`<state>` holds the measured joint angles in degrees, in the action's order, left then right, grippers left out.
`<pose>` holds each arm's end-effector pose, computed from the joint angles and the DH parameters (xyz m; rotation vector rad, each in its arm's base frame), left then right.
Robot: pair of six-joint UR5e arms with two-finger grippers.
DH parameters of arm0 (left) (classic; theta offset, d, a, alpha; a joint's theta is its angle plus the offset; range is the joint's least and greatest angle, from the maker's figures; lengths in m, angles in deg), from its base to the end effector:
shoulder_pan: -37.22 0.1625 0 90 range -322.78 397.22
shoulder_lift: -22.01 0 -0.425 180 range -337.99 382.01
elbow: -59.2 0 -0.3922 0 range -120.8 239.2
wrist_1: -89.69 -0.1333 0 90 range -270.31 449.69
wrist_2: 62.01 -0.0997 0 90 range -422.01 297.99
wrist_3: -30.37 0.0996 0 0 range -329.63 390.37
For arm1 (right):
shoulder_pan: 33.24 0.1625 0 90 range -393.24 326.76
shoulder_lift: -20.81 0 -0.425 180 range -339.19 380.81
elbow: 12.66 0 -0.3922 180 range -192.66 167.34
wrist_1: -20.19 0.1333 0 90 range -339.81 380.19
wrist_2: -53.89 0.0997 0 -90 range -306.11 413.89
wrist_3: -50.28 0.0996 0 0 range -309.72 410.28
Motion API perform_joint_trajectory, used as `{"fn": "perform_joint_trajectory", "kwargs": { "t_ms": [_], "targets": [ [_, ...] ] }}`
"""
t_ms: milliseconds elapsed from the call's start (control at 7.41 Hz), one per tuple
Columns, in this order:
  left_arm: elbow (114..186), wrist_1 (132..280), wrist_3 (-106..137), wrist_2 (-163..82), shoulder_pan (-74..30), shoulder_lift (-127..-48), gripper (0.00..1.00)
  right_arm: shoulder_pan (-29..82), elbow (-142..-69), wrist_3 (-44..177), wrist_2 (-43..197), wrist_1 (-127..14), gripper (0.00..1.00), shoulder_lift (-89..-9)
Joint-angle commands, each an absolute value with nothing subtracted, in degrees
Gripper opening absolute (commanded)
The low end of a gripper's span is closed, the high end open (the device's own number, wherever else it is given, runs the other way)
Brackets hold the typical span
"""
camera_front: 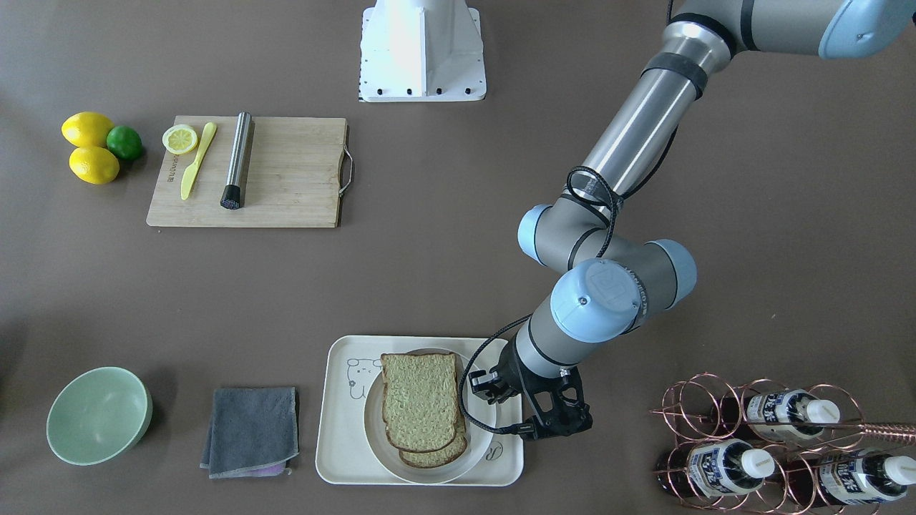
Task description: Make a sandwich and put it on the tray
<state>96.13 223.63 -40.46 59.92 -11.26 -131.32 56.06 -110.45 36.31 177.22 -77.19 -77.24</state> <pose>0.5313 -0.7217 0.2520 0.0848 1.0498 -0.2001 0.0734 -0.4214 0.6808 -0.0617 -0.5930 -0.2096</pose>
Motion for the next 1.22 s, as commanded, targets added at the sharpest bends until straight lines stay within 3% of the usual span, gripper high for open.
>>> {"fn": "perform_joint_trajectory", "kwargs": {
  "t_ms": [0, 135, 540, 810, 945, 1080],
  "targets": [
    [96.5, 223.8, -39.4, 58.9, -11.6, -131.3, 0.99, 56.1, -110.3, 36.3, 177.6, -77.2, 1.0, -77.4],
    [98.9, 223.4, -39.3, 59.5, -12.9, -130.8, 0.99, 56.1, -110.0, 36.2, 177.6, -77.2, 1.0, -77.4],
    [140.4, 203.0, -35.5, 67.4, -15.9, -107.7, 0.99, 56.1, -109.3, 36.2, 178.3, -77.2, 1.0, -77.4],
    [161.8, 191.7, -27.2, 67.4, -16.5, -94.0, 0.99, 56.1, -109.3, 36.1, 178.4, -77.2, 1.0, -77.4],
    [168.5, 189.3, -19.6, 67.3, -18.6, -85.3, 0.99, 56.1, -109.3, 36.2, 178.4, -77.2, 1.0, -77.4],
    [170.6, 189.3, -10.2, 67.4, -22.5, -77.9, 0.99, 56.1, -109.3, 36.2, 178.4, -77.2, 1.0, -77.4]
  ]
}}
